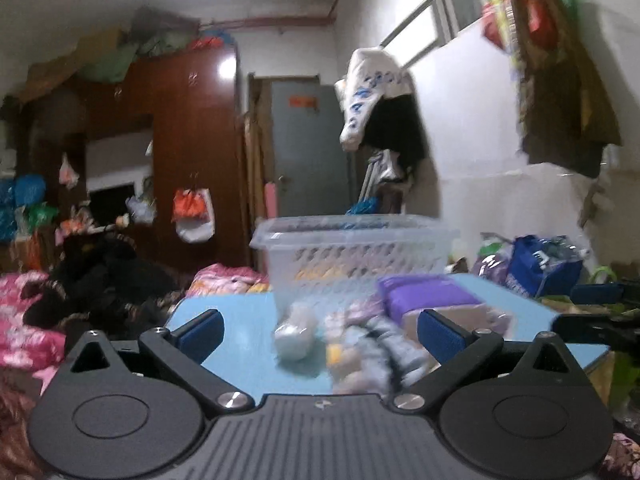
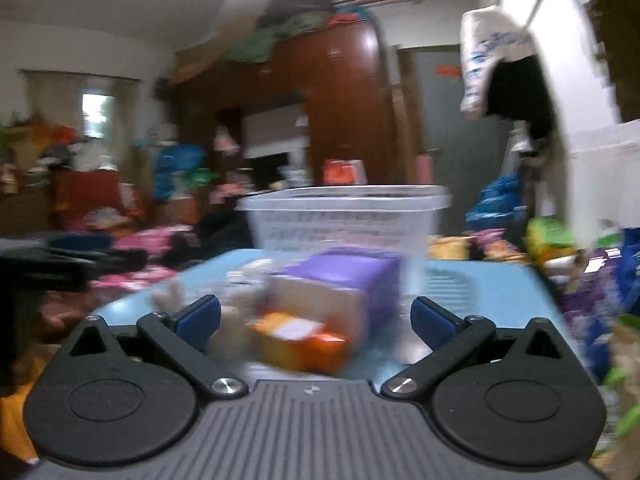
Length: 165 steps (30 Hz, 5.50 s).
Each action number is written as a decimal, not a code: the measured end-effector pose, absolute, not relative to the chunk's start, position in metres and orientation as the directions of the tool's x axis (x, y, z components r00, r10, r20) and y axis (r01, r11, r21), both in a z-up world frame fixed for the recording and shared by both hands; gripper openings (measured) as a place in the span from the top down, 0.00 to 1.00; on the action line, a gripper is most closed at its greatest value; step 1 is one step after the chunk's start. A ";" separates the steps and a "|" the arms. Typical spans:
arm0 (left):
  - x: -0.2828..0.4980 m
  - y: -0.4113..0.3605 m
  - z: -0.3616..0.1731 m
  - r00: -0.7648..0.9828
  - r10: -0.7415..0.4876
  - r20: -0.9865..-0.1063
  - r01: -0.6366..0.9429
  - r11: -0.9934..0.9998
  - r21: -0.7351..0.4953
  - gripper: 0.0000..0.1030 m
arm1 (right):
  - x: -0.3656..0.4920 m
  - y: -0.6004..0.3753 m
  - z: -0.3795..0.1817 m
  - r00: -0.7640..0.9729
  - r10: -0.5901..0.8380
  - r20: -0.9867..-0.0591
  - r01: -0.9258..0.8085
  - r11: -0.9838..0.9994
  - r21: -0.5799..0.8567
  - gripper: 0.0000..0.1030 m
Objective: Organize objects
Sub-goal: 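Close both grippers together on the white fuzzy gloves, then lift the gloves with both grippers over the basket and open them, then grasp the small purple box with left gripper while right grasps the clear packet, then carry the purple box with left while right carries the packet, both dropping into basket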
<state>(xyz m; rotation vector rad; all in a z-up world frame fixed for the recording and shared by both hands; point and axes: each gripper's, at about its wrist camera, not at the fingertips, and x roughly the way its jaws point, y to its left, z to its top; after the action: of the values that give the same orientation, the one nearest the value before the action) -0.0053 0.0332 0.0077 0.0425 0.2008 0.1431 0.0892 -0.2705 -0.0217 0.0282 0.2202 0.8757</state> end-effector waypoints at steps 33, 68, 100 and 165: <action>0.008 0.030 -0.038 0.959 0.003 -0.284 0.003 1.000 0.020 0.82 | 0.098 -0.224 -0.039 0.481 0.837 -0.262 -0.832 0.529 0.166 0.83; 0.230 0.027 0.089 0.975 0.009 -0.224 0.029 0.986 0.165 0.83 | 0.285 -0.144 0.072 0.628 0.710 -0.318 -0.749 0.663 0.001 0.85; 0.088 0.056 0.007 0.948 0.022 -0.319 -0.012 0.999 0.035 0.14 | 0.178 -0.310 -0.026 0.696 0.647 -0.313 -0.639 0.756 0.143 0.02; 0.257 0.062 0.064 0.879 0.060 -0.473 -0.073 0.997 -0.009 0.57 | 0.323 -0.180 0.058 0.672 0.560 -0.484 -0.630 0.777 0.024 0.63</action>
<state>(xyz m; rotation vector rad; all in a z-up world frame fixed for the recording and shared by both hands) 0.2570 0.0623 0.0643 -0.0267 0.4919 0.0693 0.3231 -0.1801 0.0576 -0.1492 0.4932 0.6726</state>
